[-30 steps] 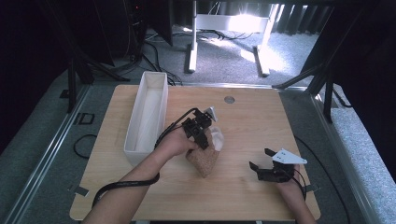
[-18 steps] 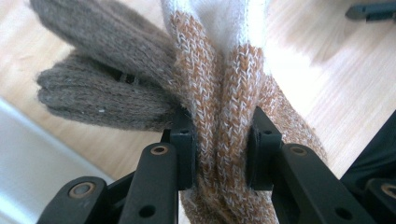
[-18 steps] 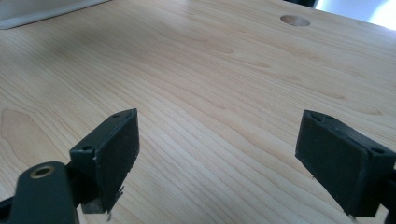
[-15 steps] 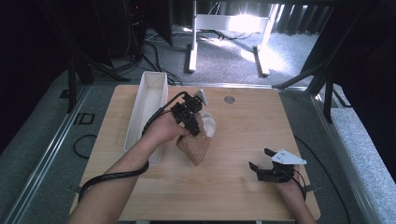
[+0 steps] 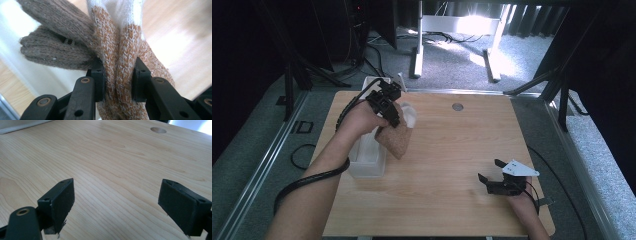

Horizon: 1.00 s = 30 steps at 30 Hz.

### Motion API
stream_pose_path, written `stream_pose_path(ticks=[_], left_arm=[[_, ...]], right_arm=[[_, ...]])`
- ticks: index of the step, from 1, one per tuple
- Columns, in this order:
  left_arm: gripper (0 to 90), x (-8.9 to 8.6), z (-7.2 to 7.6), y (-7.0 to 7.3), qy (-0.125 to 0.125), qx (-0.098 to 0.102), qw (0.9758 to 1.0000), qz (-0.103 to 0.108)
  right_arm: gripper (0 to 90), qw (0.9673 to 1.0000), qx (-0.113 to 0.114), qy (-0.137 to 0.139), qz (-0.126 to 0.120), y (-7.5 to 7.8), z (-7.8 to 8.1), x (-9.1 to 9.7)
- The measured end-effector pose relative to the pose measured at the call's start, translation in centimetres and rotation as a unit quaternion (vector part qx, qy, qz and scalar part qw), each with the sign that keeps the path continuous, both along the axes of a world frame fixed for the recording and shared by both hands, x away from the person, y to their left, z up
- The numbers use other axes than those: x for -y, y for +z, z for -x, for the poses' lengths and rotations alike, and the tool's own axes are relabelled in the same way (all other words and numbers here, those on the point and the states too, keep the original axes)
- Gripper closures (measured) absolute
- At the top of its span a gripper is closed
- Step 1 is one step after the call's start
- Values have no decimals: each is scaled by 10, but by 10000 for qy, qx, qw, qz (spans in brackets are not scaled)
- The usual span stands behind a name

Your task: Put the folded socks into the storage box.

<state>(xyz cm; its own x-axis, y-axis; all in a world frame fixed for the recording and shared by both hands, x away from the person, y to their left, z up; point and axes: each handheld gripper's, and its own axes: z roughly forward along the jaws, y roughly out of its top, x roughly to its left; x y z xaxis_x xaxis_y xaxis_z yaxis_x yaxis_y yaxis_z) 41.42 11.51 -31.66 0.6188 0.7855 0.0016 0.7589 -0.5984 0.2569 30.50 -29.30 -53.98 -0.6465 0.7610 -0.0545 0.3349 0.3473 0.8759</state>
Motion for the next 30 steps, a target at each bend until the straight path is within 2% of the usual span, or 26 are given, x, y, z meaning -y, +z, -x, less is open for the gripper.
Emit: stream_pose_path(ticks=[9, 15, 21, 25, 28, 30], left_arm=[[705, -33, -3, 3, 410, 56, 9989, -239], [705, -50, -5, -2, 651, 41, 9967, -492], [705, -64, -9, -14, 897, 33, 9942, -588], [705, -70, -13, -25, 1029, -30, 9934, -499], [705, -72, -17, -35, 1090, -85, 9919, -640], [705, -74, -19, -40, 1126, -134, 9918, -582]], right_arm=[[135, 10000, 2, -1, 16, 0, 0, 0], [136, 10000, 9, -8, -1, 0, 0, -1], [136, 10000, 14, -5, 3, 0, 0, -1], [137, 10000, 24, 7, 25, 0, 0, -1], [137, 10000, 24, 9, 15, 0, 0, -1], [137, 10000, 15, 12, 17, 0, 0, -1]])
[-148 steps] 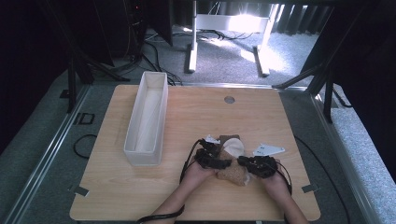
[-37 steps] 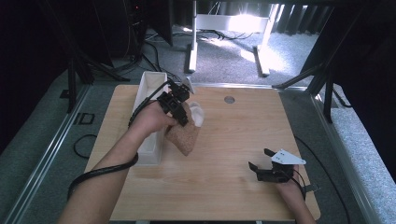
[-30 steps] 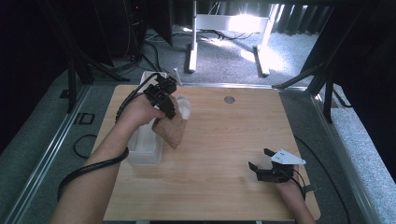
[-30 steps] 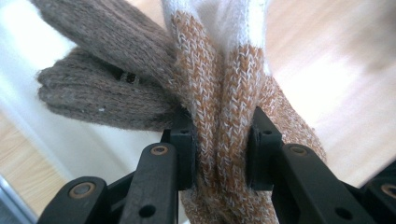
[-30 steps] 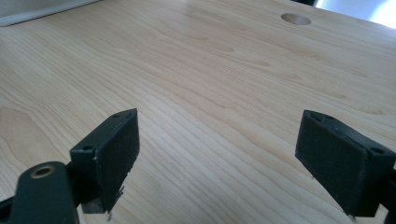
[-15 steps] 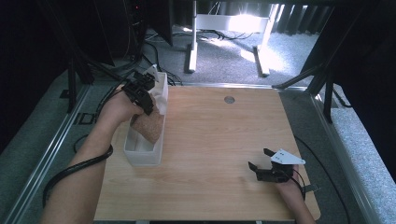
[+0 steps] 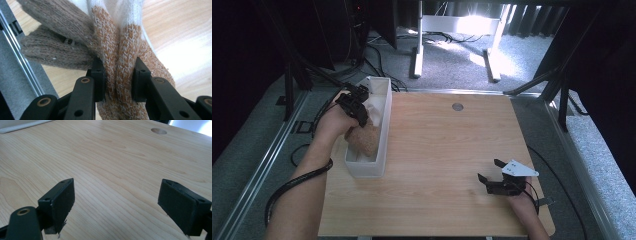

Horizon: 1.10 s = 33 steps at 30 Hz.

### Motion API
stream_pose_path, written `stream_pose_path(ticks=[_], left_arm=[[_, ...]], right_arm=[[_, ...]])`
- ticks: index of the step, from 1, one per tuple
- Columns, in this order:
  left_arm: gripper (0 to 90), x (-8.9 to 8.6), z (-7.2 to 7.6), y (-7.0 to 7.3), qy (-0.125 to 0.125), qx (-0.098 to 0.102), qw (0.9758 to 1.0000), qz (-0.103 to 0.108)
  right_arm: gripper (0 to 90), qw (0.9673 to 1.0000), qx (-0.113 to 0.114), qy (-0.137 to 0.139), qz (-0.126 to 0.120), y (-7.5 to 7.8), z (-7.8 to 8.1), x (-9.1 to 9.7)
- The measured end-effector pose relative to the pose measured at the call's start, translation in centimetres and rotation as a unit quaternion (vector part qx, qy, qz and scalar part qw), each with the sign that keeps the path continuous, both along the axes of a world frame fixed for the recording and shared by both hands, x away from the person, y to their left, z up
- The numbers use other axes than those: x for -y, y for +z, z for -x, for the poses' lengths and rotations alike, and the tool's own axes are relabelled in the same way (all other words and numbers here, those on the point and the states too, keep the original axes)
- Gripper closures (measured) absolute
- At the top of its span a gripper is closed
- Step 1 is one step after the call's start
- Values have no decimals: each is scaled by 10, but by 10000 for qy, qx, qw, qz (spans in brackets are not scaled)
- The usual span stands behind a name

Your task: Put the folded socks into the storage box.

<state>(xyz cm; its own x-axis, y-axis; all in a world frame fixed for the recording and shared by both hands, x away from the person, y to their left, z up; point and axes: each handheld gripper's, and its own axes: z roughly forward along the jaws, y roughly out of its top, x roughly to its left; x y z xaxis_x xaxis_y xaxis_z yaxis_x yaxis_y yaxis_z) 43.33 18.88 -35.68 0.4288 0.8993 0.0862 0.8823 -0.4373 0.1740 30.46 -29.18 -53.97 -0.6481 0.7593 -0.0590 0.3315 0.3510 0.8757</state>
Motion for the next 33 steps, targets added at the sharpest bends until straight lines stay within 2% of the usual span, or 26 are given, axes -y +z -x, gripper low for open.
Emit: stream_pose_path(ticks=[2, 7, 9, 11, 19, 33], left_arm=[[705, 0, -2, -6, 28, -18, 10000, 12], [704, 2, -9, -22, 52, -110, 9998, -159], [704, 3, -11, -27, 67, -131, 9998, -134], [704, 4, -12, -32, 62, -175, 9998, -97], [703, 11, -15, -48, 26, -243, 9994, -260], [697, 12, -19, -70, 103, -374, 9992, -136]], right_arm=[[137, 10000, 9, 8, -3, 0, 0, 0], [137, 10000, 28, 31, 1, 0, 1, 0], [137, 10000, 26, 31, 11, 0, 1, 0], [137, 10000, 34, 40, 26, -1, 1, 0], [137, 10000, 48, 66, 23, 0, 1, 0], [137, 10000, 51, 70, 38, -1, 1, 0]])
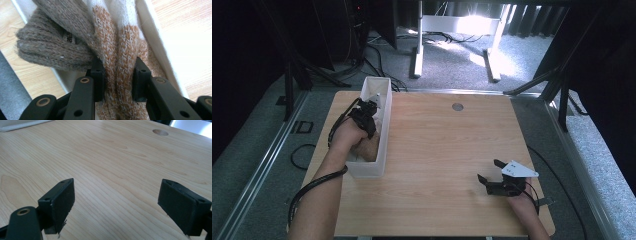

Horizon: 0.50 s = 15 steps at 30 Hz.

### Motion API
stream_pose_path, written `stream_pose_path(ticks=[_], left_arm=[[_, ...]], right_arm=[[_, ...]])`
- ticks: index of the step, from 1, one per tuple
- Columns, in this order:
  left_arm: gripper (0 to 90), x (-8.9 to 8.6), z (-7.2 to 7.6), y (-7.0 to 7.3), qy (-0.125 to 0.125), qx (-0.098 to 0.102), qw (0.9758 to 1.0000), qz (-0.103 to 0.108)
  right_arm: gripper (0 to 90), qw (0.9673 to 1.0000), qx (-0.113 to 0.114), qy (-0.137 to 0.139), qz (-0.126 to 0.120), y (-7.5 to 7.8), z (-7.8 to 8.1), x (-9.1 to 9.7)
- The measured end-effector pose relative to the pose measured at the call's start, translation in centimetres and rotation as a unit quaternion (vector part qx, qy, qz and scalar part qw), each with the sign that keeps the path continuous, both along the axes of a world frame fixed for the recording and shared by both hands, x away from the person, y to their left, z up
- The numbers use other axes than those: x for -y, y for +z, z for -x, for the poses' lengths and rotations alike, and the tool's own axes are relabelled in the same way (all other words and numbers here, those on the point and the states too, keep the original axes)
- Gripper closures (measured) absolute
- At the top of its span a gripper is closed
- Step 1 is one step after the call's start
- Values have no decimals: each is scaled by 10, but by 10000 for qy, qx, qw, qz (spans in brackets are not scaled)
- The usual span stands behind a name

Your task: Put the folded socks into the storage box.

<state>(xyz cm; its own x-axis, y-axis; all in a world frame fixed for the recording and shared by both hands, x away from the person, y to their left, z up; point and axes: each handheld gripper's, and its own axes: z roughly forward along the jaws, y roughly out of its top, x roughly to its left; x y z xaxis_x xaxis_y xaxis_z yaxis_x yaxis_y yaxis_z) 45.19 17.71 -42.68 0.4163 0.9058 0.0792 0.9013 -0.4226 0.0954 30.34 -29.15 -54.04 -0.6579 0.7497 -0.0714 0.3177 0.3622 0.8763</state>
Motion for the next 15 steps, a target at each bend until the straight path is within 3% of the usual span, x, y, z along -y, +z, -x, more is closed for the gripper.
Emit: stream_pose_path(ticks=[15], left_arm=[[675, 7, -5, -10, -24, 45, 10000, 35]], right_arm=[[137, 10000, 6, -13, 8, -1, -1, 0]])
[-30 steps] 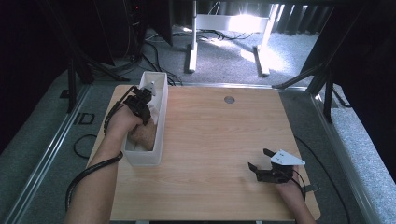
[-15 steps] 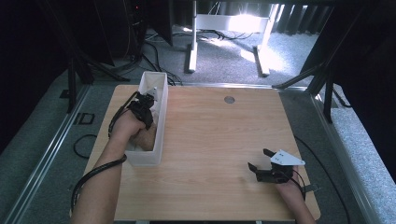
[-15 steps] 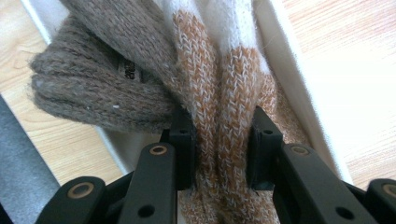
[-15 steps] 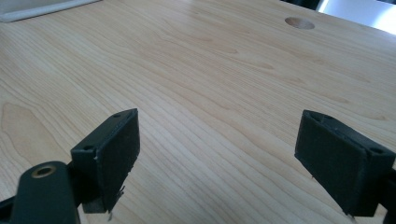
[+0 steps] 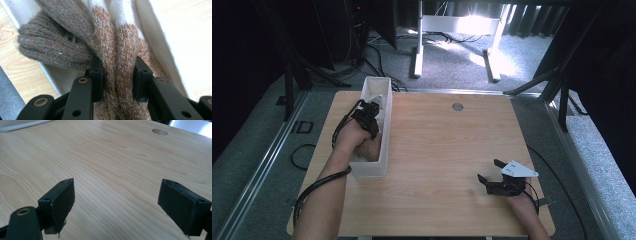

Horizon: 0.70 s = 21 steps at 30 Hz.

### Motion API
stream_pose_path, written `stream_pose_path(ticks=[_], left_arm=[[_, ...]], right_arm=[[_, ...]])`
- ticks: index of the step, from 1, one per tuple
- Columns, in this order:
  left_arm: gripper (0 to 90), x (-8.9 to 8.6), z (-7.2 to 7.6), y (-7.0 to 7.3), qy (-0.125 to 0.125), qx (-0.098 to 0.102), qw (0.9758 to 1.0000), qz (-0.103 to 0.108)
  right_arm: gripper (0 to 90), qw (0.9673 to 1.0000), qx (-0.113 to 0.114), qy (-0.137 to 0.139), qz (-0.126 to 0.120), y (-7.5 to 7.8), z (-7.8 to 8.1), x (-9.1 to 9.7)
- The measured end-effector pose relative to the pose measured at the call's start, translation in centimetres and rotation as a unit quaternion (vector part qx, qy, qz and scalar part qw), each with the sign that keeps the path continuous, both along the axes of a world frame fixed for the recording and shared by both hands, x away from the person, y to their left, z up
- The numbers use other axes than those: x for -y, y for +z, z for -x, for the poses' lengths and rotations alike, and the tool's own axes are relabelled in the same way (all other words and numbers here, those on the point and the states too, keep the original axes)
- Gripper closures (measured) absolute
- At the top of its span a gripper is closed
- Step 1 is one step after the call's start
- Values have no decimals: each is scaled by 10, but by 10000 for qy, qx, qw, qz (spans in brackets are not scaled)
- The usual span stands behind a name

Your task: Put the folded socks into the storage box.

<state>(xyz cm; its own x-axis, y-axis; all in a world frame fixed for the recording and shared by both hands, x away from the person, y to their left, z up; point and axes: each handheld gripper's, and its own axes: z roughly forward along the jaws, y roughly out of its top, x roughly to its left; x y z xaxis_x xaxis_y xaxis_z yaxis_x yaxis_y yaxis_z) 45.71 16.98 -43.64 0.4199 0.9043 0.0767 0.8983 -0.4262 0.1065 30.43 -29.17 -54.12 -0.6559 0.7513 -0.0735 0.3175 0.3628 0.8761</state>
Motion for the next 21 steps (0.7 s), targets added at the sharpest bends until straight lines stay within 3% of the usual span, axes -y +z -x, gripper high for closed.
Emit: stream_pose_path(ticks=[8, 16, 21], left_arm=[[656, 2, -4, -10, 63, 26, 10000, -33], [626, 2, -8, -18, 154, 98, 9998, 127], [583, 1, -7, -13, 138, 142, 9996, 209]], right_arm=[[137, 10000, -1, -13, 25, 0, 0, 0], [137, 10000, 10, -12, 26, 0, 0, 0], [137, 10000, 10, -8, 32, 0, 0, 0]])
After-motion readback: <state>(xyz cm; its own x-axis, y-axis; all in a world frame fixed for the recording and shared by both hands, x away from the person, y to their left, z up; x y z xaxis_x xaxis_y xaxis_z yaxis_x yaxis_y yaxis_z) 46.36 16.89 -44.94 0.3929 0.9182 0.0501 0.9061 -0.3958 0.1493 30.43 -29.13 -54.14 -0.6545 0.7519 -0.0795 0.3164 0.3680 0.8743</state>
